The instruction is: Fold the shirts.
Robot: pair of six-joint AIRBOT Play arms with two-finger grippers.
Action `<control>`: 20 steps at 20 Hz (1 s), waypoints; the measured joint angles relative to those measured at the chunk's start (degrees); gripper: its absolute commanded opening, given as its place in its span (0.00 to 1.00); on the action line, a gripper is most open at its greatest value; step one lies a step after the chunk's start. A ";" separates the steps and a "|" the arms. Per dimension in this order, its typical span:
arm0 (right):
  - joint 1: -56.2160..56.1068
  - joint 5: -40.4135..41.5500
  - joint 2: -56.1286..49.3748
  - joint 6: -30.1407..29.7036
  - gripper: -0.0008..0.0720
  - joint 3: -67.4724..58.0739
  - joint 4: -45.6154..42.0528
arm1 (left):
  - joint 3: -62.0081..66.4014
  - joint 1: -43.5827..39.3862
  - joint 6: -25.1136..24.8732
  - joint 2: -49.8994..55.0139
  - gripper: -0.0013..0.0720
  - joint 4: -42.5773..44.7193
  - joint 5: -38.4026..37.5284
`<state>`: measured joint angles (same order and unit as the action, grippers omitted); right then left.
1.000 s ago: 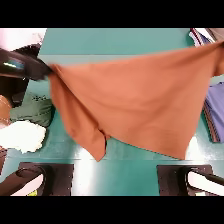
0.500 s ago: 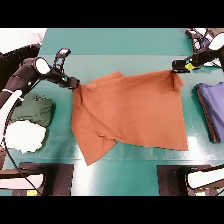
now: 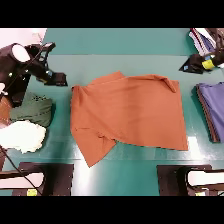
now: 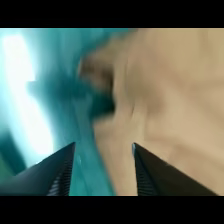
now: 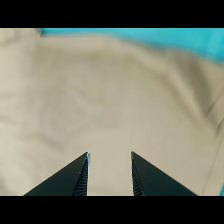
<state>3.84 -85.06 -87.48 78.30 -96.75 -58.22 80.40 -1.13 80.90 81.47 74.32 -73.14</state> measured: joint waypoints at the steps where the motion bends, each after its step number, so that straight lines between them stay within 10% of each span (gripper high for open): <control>1: 1.31 -0.55 2.80 -0.87 0.44 4.22 1.07 | -2.78 0.39 -0.07 -1.42 0.62 -0.44 -1.09; 16: 9.81 0.87 30.51 -5.03 0.44 38.29 8.98 | -46.77 1.55 -1.51 -18.84 0.61 -17.68 11.08; 20: 9.88 1.03 32.61 -5.03 0.44 38.80 9.07 | -48.39 1.49 -1.75 -18.97 0.05 -18.99 13.68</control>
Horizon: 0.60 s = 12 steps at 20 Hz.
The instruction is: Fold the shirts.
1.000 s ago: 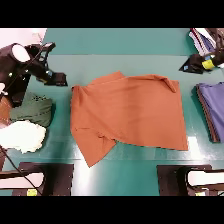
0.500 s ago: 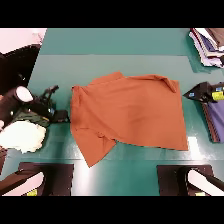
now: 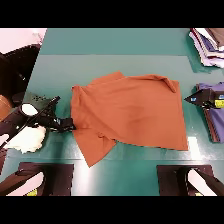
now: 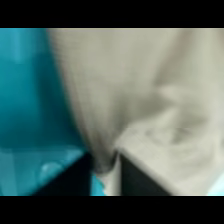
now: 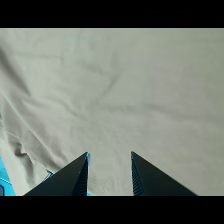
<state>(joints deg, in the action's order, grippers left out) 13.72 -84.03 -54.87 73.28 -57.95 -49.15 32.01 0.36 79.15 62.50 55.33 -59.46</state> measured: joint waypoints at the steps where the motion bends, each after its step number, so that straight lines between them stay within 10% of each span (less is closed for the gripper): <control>1: 0.02 0.00 0.31 -0.02 0.44 0.07 -0.04 | -0.04 0.00 -0.20 -0.02 0.05 -0.33 0.22; 6: 0.39 -1.92 1.07 1.40 0.45 1.73 -8.39 | 2.58 -0.04 -0.83 -2.91 0.05 -0.98 -0.76; 8: 1.73 -3.06 1.09 2.82 0.73 5.16 -15.08 | 3.82 -0.04 -1.05 -5.46 0.05 -1.01 -1.29; 12: 7.52 -3.87 -0.46 4.17 0.61 14.45 -24.02 | 4.96 -0.04 -1.44 -8.44 0.05 -0.72 -2.75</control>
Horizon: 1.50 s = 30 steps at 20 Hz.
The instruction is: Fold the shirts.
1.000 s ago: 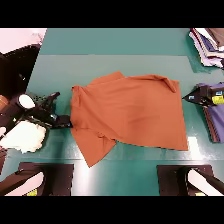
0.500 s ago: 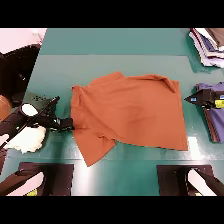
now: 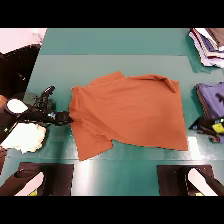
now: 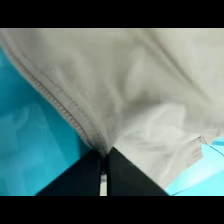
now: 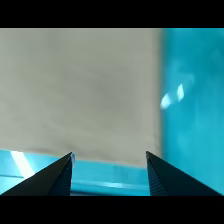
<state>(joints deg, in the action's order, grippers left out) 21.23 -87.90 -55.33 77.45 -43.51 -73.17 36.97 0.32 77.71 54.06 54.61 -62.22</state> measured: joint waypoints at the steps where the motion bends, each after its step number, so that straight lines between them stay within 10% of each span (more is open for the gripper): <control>1: 1.73 0.04 -0.83 0.17 0.61 2.23 -1.07 | 0.11 0.00 -0.07 -0.31 0.05 0.20 -0.15; 8: 5.16 3.19 -7.76 0.50 0.59 10.14 -3.98 | 0.39 0.00 -0.24 -1.05 0.05 0.79 -0.02; 14: -0.79 4.68 -9.49 0.57 0.03 11.17 -4.20 | 0.52 0.00 -0.22 -1.18 0.05 1.68 -1.68; 21: -7.63 8.66 1.14 0.44 0.03 4.61 -4.46 | 8.72 0.02 1.16 -6.03 0.05 4.00 -6.27; 30: -15.93 6.93 12.70 2.45 0.03 -35.32 -4.39 | 49.51 0.07 7.13 -12.33 0.05 5.07 -13.75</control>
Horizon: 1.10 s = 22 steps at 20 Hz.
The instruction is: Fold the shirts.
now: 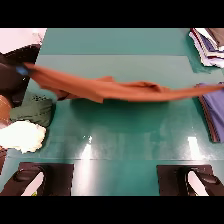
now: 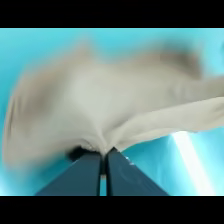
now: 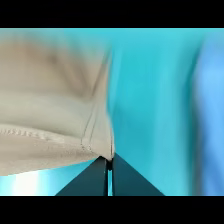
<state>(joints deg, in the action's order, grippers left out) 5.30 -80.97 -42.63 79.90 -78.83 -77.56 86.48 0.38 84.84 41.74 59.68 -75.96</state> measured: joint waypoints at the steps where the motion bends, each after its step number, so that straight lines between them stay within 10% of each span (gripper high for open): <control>1: -0.02 0.20 0.11 0.24 0.03 -5.70 -0.09 | 5.79 0.02 1.05 -0.22 0.05 0.00 0.04; 10: 5.55 -0.07 -6.51 1.14 0.03 -40.83 -0.42 | 32.17 0.00 7.30 0.39 0.05 3.76 4.39; 22: -4.59 -2.38 -32.98 1.16 0.03 -20.26 -0.83 | 11.23 0.02 3.74 32.96 0.05 6.19 -2.84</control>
<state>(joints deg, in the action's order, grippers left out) 0.71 -83.35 -75.61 81.06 -99.09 -78.39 97.71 0.40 88.58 74.70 65.87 -78.81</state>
